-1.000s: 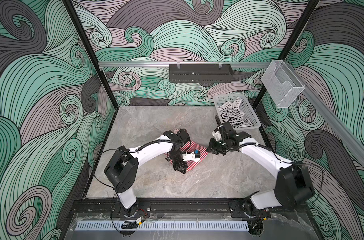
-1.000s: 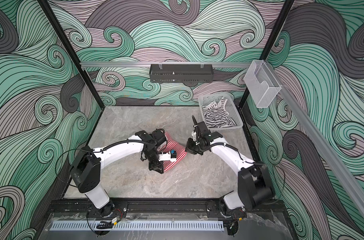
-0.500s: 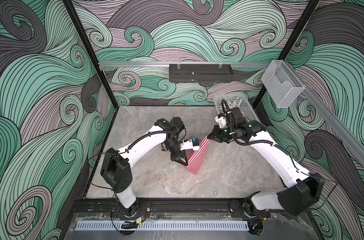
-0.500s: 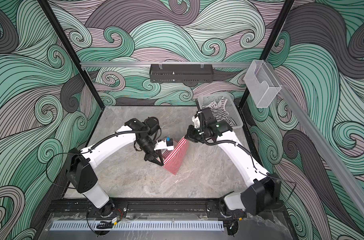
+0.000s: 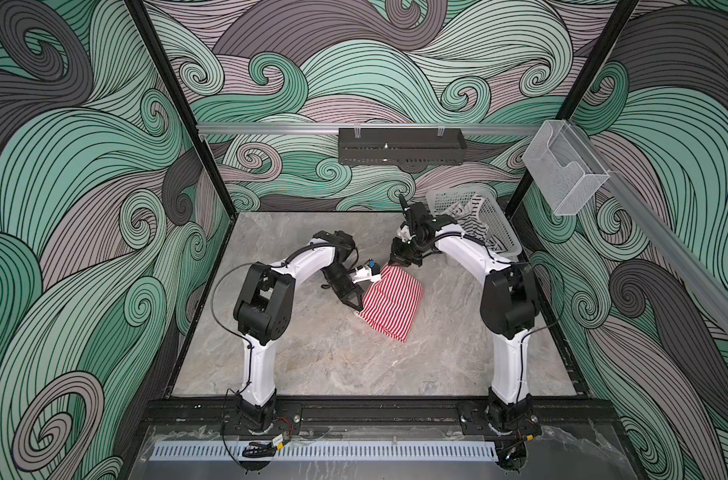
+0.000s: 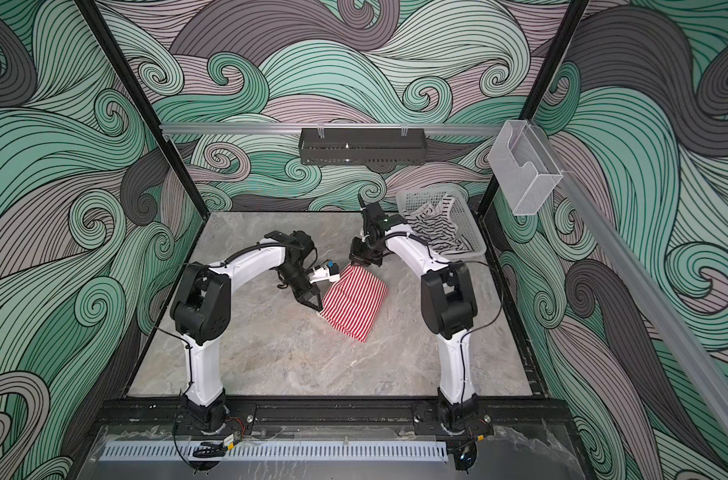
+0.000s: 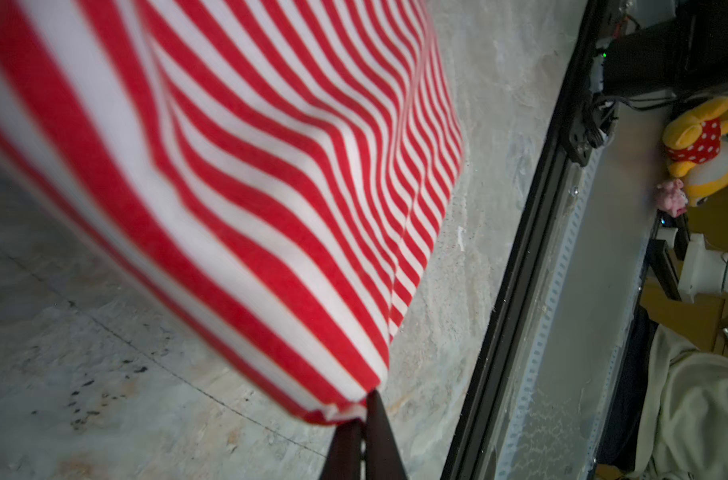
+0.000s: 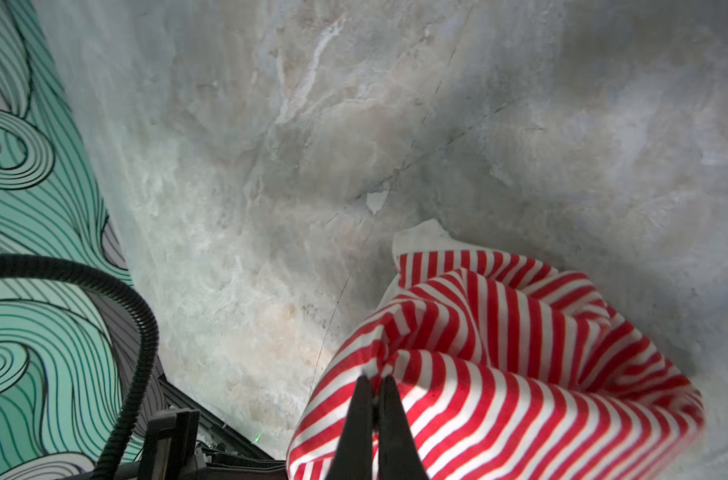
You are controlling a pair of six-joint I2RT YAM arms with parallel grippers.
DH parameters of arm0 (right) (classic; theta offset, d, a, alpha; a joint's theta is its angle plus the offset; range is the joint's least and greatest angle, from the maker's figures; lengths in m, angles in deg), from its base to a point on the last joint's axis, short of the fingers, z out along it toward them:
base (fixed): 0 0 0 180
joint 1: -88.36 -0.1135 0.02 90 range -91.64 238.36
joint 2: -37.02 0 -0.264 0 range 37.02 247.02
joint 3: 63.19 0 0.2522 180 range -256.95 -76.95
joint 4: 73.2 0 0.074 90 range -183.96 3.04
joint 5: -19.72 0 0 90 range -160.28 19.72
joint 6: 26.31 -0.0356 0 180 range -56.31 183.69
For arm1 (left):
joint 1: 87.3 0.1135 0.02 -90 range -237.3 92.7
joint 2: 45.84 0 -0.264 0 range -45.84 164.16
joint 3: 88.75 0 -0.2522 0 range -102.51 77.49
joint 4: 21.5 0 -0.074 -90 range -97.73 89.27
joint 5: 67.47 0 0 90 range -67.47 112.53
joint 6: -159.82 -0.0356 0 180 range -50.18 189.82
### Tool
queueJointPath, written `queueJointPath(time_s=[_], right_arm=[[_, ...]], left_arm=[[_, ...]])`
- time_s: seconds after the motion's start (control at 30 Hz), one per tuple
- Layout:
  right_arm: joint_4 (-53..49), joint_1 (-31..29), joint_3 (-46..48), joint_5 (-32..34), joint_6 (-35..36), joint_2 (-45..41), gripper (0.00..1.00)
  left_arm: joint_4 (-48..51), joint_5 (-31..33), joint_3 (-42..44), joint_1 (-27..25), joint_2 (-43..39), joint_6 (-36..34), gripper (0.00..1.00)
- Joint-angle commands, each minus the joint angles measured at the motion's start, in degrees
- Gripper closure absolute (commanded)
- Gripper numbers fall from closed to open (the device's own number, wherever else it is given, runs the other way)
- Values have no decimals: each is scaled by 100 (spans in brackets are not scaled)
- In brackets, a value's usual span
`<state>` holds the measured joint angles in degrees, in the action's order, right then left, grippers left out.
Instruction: Fold and stack the tank tops
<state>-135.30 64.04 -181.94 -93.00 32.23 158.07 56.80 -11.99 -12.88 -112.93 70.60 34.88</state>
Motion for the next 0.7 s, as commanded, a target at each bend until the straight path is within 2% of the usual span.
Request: queueJointPath(time_s=[0.0,0.07,0.23,0.3,0.33,0.4,0.5,0.57,0.67], right_arm=[[-131,41,-416,111,108,217,100],[-166,43,-596,118,106,382,94],[-106,28,-602,206,170,278,58],[48,27,-337,273,164,13,50],[171,33,-169,307,156,-142,49],[398,23,179,321,121,-384,52],[650,22,556,261,120,-533,70],[675,23,656,211,121,-471,84],[942,6,778,-27,36,-321,94]], left_arm=[[-315,187,-294,205,123,420,100],[-382,401,-306,214,259,538,98],[-660,1075,-296,225,396,1064,79],[-825,1264,-208,244,279,1236,76],[-925,1469,-133,244,190,1332,75],[-1107,1897,-50,249,31,1529,74],[-1225,2362,-16,242,-235,1699,74],[-1409,2314,135,229,-573,1735,73],[-1577,1793,360,107,-1040,1585,73]])
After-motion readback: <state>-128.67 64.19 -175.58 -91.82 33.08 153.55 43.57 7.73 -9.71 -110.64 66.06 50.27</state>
